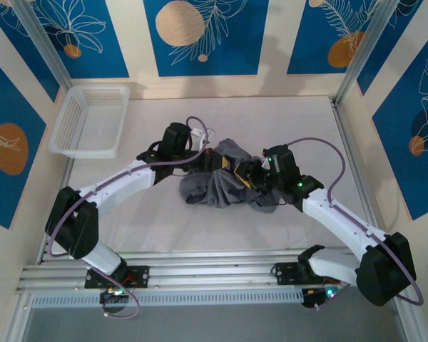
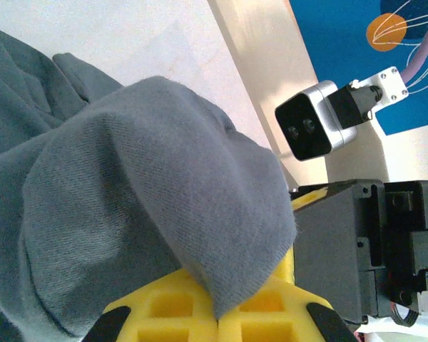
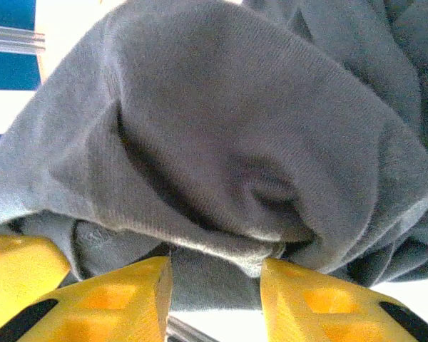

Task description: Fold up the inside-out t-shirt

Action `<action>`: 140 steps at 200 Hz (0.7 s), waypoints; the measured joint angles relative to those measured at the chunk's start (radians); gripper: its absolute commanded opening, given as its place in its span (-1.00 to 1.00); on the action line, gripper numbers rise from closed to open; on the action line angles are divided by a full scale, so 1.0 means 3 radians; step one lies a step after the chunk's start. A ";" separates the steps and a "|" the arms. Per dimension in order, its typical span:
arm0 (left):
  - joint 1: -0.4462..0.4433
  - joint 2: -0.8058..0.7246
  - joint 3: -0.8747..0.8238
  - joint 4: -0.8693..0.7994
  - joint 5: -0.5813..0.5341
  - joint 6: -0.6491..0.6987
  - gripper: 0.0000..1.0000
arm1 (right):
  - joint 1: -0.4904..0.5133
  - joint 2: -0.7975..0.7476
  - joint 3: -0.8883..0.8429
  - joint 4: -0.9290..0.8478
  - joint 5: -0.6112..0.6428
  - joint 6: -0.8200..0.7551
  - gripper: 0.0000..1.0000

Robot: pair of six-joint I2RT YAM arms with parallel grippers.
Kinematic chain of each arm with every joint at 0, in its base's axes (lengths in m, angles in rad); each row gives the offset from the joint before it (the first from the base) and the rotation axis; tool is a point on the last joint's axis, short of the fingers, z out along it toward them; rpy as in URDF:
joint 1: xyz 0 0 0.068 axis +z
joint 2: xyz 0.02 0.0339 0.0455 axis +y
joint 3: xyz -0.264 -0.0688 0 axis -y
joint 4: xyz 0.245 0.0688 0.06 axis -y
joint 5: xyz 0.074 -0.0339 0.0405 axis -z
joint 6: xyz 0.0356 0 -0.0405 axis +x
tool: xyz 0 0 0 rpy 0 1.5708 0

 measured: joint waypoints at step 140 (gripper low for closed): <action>0.0001 0.0000 0.0000 -0.0058 -0.0045 0.0024 -1.00 | -0.0042 0.0514 0.0132 0.0263 0.0163 -0.0423 -1.00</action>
